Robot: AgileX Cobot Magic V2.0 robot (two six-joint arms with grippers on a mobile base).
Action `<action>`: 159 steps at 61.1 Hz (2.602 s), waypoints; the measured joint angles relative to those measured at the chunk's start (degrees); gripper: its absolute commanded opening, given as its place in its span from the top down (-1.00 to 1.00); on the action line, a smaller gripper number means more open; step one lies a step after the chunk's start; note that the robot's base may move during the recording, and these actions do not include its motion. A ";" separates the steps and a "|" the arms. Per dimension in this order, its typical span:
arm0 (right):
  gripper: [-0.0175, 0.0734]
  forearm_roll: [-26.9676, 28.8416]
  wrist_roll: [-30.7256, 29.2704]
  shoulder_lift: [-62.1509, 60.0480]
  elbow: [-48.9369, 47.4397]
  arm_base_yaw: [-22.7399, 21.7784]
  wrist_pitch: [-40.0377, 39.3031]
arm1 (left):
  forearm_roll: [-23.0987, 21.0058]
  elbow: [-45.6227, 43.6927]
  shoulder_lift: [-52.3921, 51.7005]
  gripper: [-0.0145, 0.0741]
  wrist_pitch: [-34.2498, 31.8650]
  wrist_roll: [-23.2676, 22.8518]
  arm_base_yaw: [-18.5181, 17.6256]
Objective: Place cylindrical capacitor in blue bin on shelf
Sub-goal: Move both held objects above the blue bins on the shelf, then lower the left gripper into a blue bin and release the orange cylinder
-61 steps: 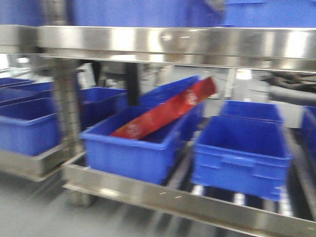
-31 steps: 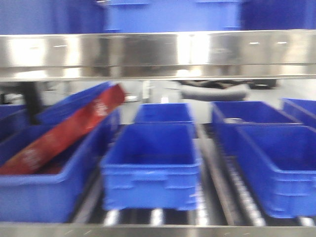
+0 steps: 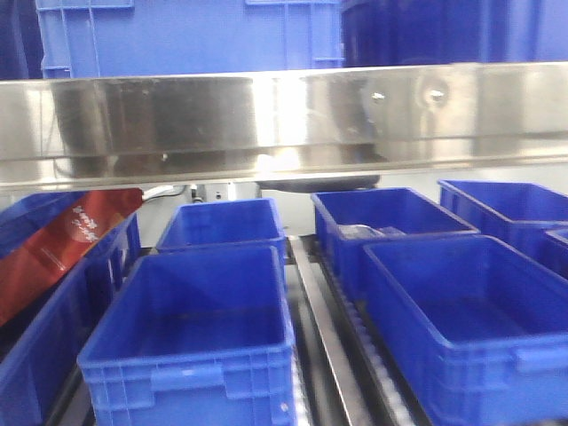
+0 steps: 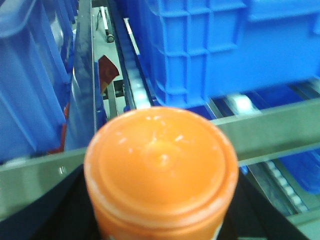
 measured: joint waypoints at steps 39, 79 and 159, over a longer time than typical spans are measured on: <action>0.97 0.00 0.00 0.00 0.00 0.00 0.00 | 0.14 0.00 0.10 0.92 0.00 0.00 0.00; 0.97 0.00 0.00 0.00 0.00 0.00 0.00 | 0.14 0.00 0.10 0.92 -0.55 0.00 0.00; 0.97 0.94 0.00 0.00 0.00 0.00 -0.39 | 1.59 -23.17 18.33 0.92 -6.67 0.00 -21.31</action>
